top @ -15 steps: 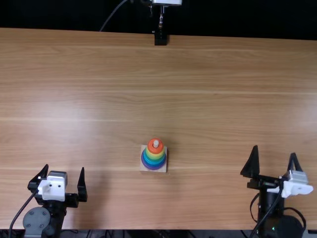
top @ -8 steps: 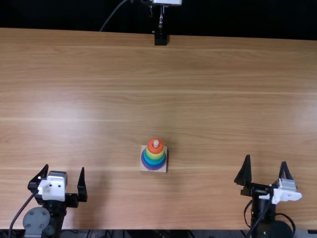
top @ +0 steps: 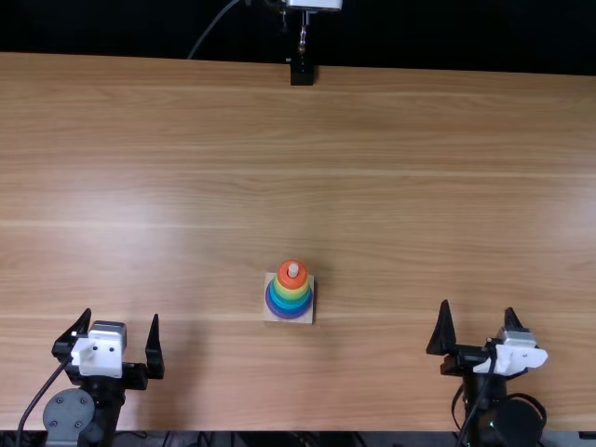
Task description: Build the Hanoi tower: stack the rings onto the peg from bottom to top in this color order: purple, dark blue, light blue, dark green, light green, yellow, orange.
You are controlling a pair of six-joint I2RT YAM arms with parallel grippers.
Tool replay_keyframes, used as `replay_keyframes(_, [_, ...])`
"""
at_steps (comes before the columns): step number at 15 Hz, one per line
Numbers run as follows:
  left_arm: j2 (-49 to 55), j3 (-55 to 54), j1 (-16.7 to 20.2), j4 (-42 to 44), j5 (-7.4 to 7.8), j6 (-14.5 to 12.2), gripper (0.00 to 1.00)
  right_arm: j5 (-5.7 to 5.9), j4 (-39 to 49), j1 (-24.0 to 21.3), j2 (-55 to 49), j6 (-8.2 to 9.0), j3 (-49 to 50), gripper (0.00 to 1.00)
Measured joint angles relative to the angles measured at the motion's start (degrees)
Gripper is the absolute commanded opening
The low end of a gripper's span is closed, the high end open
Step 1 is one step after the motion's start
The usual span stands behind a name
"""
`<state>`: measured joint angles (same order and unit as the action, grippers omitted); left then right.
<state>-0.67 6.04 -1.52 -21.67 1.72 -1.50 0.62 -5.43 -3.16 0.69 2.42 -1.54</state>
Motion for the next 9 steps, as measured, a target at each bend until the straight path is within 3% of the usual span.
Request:
replay_keyframes(4, [0.0,0.0,0.0,0.0,0.0,0.0,1.0,-1.16,-6.8,0.0,0.0,0.0,-2.2,1.0])
replay_keyframes(9, [0.0,0.0,0.0,0.0,0.02,0.0,1.0,-1.25,-9.4,0.0,0.0,-0.02,-3.0,1.0])
